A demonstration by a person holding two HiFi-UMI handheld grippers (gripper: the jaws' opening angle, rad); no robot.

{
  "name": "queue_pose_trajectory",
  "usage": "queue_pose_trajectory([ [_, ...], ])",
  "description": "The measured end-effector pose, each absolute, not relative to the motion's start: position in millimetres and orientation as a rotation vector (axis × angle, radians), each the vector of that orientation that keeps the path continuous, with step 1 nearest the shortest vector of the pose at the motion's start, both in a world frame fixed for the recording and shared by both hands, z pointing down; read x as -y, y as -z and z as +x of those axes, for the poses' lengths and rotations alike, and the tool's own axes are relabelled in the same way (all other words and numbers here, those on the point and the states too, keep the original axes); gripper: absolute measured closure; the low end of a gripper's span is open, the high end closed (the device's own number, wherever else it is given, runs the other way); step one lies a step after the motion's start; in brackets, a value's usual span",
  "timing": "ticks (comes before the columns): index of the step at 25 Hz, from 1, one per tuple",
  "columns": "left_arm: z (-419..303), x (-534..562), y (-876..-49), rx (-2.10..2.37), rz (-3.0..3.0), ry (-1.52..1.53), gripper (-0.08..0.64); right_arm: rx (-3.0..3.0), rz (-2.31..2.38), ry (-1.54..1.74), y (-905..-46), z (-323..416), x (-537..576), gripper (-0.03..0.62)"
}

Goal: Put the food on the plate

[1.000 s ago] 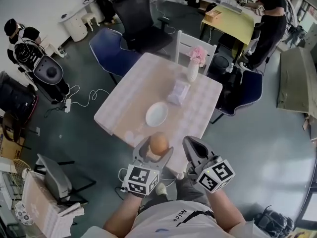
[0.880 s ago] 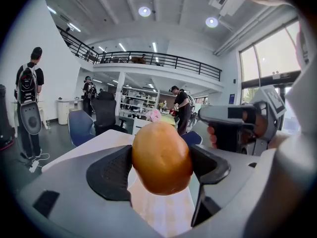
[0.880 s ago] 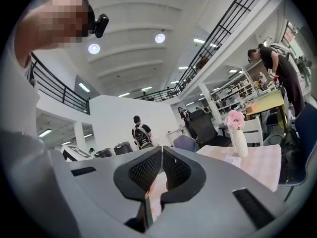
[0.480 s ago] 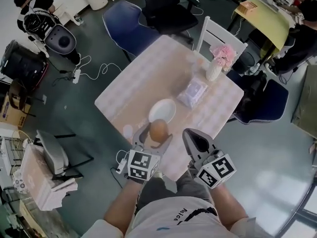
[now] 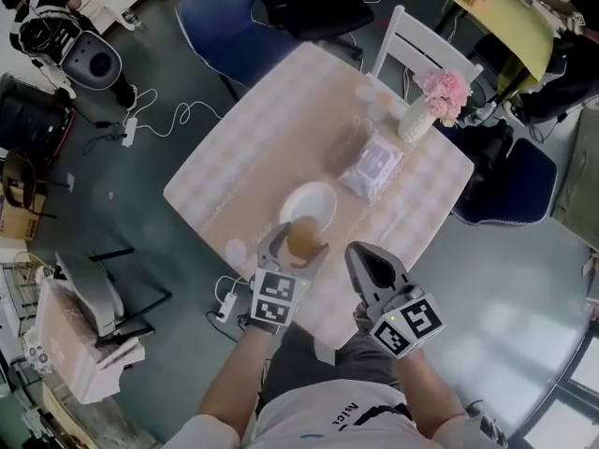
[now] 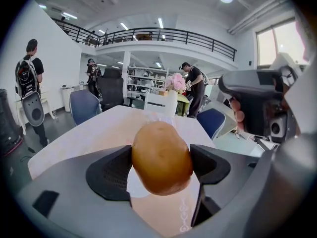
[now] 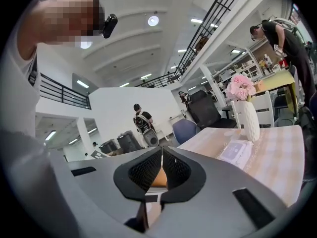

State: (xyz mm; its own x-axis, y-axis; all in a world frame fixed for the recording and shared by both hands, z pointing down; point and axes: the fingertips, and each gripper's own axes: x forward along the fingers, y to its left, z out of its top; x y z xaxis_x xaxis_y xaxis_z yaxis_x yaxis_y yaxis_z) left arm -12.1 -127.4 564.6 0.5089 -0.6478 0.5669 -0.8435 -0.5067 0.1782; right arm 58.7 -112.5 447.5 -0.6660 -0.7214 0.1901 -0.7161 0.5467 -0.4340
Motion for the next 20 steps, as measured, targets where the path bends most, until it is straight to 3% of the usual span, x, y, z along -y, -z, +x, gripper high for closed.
queue_pose_trajectory([
  [20, -16, 164, -662, 1.120, 2.330, -0.820, 0.195, -2.648, -1.410, 0.803, -494, 61, 129, 0.574],
])
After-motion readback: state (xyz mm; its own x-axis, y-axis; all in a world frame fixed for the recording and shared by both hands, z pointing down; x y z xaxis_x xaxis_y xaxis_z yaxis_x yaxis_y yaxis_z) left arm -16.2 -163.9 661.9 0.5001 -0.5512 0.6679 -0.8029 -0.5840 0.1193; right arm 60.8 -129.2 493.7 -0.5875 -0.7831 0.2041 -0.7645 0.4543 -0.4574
